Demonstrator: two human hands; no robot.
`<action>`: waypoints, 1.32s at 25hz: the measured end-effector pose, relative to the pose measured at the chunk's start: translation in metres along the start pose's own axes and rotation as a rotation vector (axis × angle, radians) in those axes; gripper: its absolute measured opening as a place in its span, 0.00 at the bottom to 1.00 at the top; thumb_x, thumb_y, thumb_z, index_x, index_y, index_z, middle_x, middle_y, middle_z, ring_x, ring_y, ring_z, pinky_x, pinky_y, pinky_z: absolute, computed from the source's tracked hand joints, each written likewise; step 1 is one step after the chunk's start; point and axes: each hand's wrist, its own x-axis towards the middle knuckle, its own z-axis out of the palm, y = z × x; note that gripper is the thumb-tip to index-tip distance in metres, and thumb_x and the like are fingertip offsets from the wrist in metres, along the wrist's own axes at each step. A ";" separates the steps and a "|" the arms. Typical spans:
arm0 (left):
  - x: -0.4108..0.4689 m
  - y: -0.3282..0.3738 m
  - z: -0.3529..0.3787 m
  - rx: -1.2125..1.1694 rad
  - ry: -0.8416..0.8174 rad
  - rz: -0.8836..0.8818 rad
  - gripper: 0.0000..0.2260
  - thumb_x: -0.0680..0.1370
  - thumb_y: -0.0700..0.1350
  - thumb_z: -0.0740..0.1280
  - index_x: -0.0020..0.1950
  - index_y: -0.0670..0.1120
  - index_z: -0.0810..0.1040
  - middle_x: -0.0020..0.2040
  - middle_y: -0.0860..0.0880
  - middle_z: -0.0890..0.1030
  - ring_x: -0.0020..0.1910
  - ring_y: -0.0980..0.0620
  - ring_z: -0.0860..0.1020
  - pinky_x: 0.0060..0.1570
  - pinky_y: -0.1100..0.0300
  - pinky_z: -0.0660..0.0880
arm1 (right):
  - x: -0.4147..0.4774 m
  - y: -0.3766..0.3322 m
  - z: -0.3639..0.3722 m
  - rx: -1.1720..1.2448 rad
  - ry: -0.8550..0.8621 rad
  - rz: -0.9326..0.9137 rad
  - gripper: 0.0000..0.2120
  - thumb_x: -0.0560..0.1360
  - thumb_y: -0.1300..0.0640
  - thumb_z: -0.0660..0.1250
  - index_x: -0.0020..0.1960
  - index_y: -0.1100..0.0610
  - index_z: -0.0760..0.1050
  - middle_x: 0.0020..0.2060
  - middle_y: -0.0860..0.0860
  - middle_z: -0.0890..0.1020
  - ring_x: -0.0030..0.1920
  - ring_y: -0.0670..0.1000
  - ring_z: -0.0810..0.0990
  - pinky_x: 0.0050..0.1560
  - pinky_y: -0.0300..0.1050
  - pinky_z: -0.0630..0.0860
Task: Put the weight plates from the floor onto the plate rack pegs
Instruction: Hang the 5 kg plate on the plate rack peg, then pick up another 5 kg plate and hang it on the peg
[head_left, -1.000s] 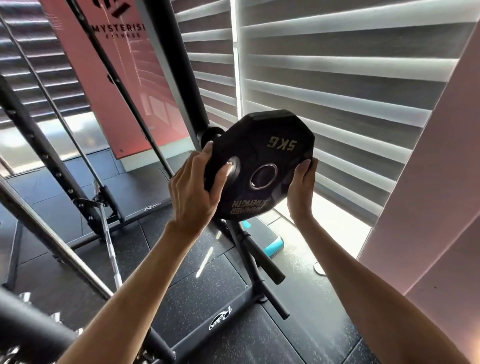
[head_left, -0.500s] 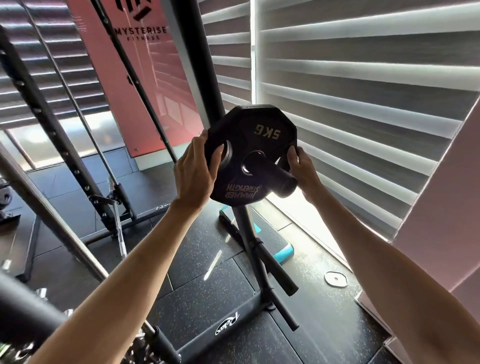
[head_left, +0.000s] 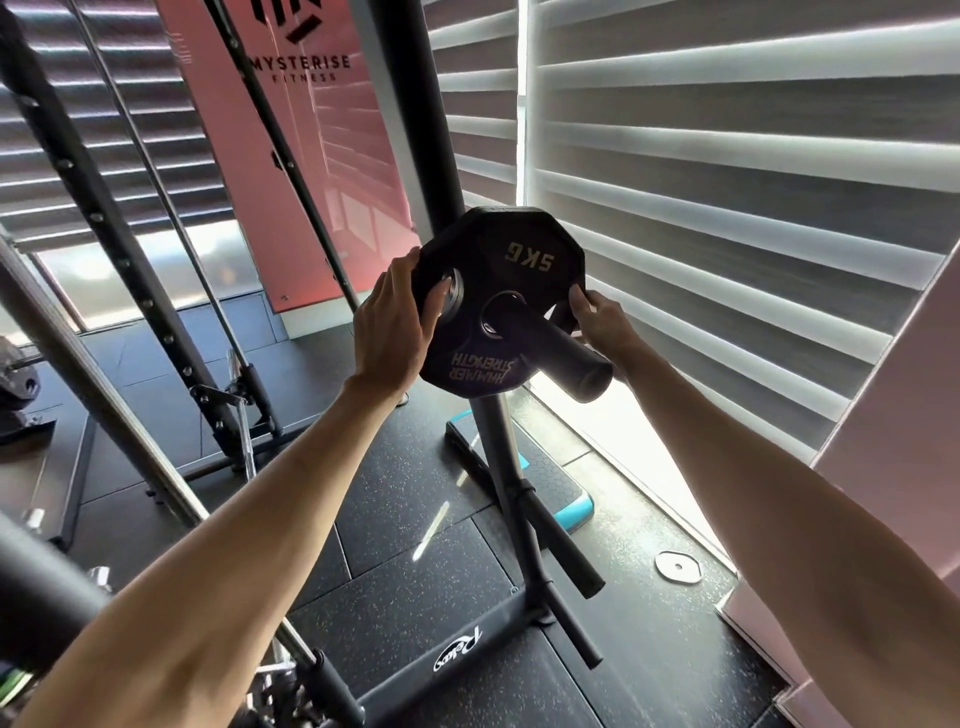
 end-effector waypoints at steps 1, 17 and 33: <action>0.002 0.001 -0.004 -0.006 -0.016 -0.006 0.20 0.83 0.56 0.58 0.64 0.40 0.71 0.54 0.45 0.82 0.52 0.44 0.82 0.46 0.53 0.78 | -0.002 -0.002 0.001 -0.016 0.067 -0.029 0.20 0.83 0.49 0.60 0.66 0.62 0.74 0.51 0.56 0.81 0.44 0.54 0.81 0.34 0.40 0.76; -0.030 -0.085 -0.193 -0.011 -0.146 -0.516 0.10 0.79 0.49 0.62 0.45 0.44 0.77 0.33 0.46 0.82 0.29 0.48 0.81 0.34 0.55 0.78 | -0.123 -0.154 0.196 -0.239 -0.349 -0.639 0.07 0.78 0.54 0.66 0.49 0.57 0.77 0.36 0.52 0.85 0.38 0.52 0.85 0.44 0.46 0.80; -0.502 -0.204 -0.628 0.293 0.052 -1.694 0.07 0.79 0.42 0.62 0.43 0.44 0.78 0.30 0.45 0.83 0.26 0.47 0.81 0.34 0.51 0.80 | -0.567 -0.047 0.664 -0.421 -1.475 -0.479 0.06 0.77 0.52 0.66 0.42 0.51 0.75 0.41 0.57 0.85 0.45 0.59 0.85 0.49 0.56 0.80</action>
